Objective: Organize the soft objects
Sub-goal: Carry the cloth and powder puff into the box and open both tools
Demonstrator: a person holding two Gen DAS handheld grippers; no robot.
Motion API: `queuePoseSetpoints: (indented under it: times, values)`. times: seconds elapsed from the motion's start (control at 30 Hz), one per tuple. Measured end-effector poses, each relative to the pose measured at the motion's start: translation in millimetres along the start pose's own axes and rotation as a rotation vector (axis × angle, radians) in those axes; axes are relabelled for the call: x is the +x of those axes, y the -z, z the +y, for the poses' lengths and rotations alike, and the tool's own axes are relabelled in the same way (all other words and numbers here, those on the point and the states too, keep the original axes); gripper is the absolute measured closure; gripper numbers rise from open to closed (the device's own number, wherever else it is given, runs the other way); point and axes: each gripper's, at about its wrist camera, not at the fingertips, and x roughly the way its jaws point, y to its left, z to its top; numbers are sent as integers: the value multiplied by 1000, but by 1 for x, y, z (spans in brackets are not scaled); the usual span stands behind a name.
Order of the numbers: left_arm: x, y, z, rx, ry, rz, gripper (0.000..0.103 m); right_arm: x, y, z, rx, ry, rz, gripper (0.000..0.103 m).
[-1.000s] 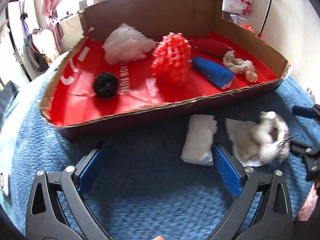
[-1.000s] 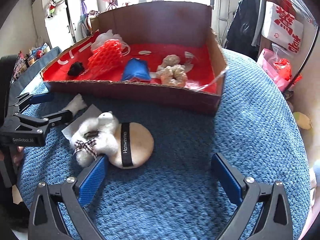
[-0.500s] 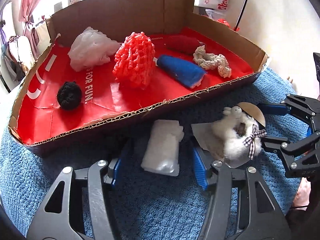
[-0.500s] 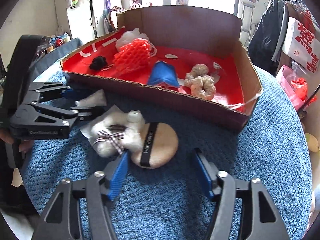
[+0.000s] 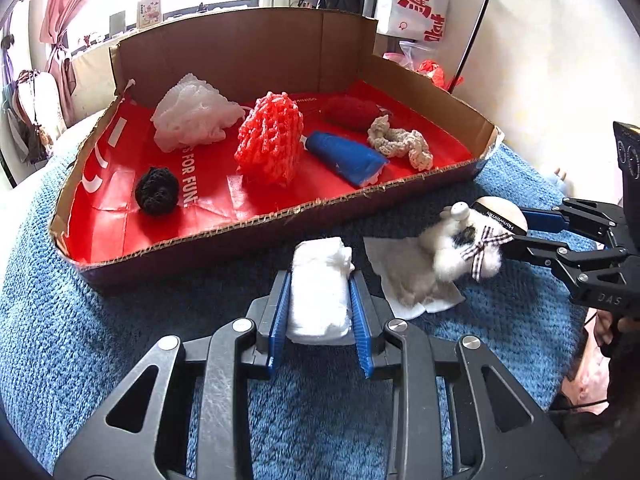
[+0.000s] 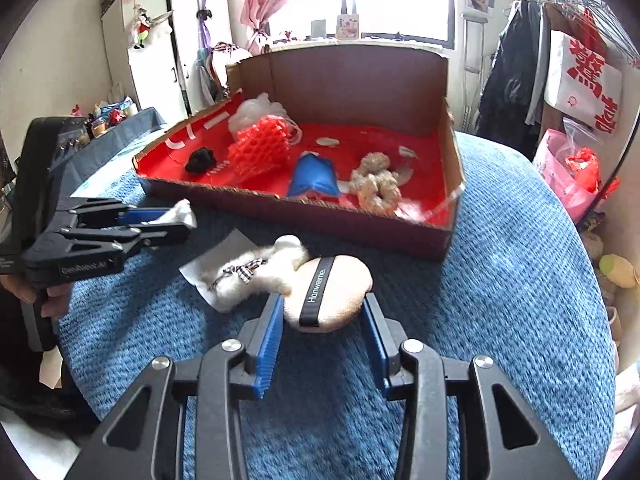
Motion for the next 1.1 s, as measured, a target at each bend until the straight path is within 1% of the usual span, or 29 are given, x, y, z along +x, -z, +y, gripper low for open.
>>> queuePoseSetpoints:
  times: [0.1,0.17,0.23,0.3,0.4,0.57,0.73,0.83,0.97,1.03,1.1]
  values:
    - [-5,3,1,4,2,7,76,3,10,-5,8,43,33,61]
    - [-6,7,2,9,-7,15,76,3,16,-9,24,55,42,61]
    - [-5,11,3,10,-5,29,76,1,18,-12,34,68,42,62]
    - [-3,15,4,8,-5,40,76,-2,18,-12,25,100,37,62]
    - [0,19,5,4,-6,49,76,-10,15,-14,21,119,14,62]
    - [-3,18,5,2,-3,32,76,-21,8,-20,44,113,-26,62]
    - [-7,16,2,10,2,18,76,-18,6,-17,46,92,-29,61]
    - [-10,14,2,8,8,15,76,-21,2,-16,52,66,-46,62]
    - [-20,5,2,5,28,-11,76,-28,-24,-13,38,25,-101,62]
    - [-25,-7,3,6,46,-33,76,-29,-47,-10,9,9,-134,61]
    - [-29,-26,4,11,80,-54,76,-25,-76,-11,5,-17,-146,61]
